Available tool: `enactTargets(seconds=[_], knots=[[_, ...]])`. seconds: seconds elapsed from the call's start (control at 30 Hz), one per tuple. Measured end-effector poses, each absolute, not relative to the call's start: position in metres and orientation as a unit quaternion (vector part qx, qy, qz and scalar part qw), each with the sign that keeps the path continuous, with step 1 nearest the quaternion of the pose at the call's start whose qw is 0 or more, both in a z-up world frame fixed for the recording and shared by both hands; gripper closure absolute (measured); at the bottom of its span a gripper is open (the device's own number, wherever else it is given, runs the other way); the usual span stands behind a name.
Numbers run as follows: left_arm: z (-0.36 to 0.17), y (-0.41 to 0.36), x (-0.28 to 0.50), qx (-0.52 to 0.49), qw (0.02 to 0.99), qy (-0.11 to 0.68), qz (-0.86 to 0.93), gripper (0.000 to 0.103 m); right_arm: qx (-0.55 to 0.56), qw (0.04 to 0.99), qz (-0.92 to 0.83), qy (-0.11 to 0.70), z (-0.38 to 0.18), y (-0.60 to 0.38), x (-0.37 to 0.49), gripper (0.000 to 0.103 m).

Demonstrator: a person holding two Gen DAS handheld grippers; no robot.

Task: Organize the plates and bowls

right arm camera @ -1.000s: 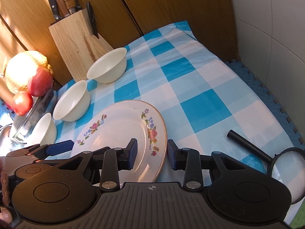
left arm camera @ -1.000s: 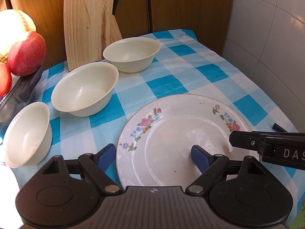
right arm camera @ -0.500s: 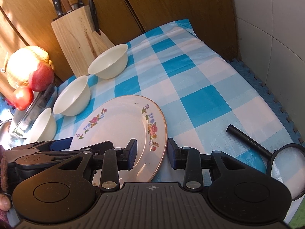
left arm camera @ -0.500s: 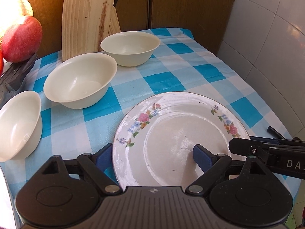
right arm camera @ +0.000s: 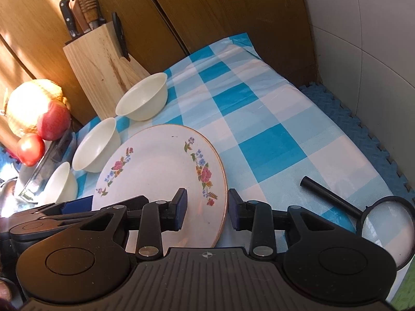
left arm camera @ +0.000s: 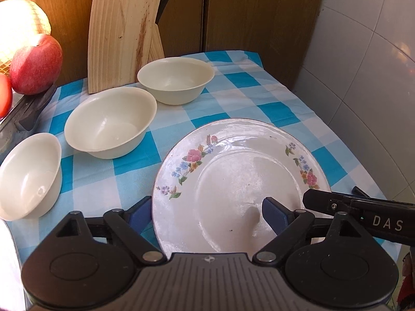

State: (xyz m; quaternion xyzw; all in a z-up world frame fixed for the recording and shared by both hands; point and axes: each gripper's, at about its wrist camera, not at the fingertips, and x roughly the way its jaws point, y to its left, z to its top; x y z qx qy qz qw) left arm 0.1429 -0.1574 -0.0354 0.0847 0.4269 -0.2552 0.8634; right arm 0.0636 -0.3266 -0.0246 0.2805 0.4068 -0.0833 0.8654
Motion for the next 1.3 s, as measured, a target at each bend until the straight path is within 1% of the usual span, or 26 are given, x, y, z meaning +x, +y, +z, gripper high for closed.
enactTargets(seconds=[0.07, 0.27, 0.7, 1.3], knots=[[-0.030, -0.159, 0.142, 0.091, 0.868, 0.416, -0.255, 0.020, 0.282, 0.863, -0.084, 0.410, -0.026, -0.326, 0.065, 0.062], [-0.028, -0.153, 0.143, 0.083, 0.868, 0.426, -0.242, 0.020, 0.291, 0.864, -0.074, 0.405, -0.022, -0.325, 0.063, 0.062], [-0.013, -0.131, 0.122, 0.095, 0.880, 0.412, -0.217, 0.020, 0.280, 0.861, -0.036, 0.422, -0.020, -0.306, 0.062, 0.062], [-0.022, -0.081, 0.090, 0.091, 0.884, 0.426, -0.170, 0.020, 0.242, 0.863, 0.016, 0.444, -0.018, -0.259, 0.057, 0.062]])
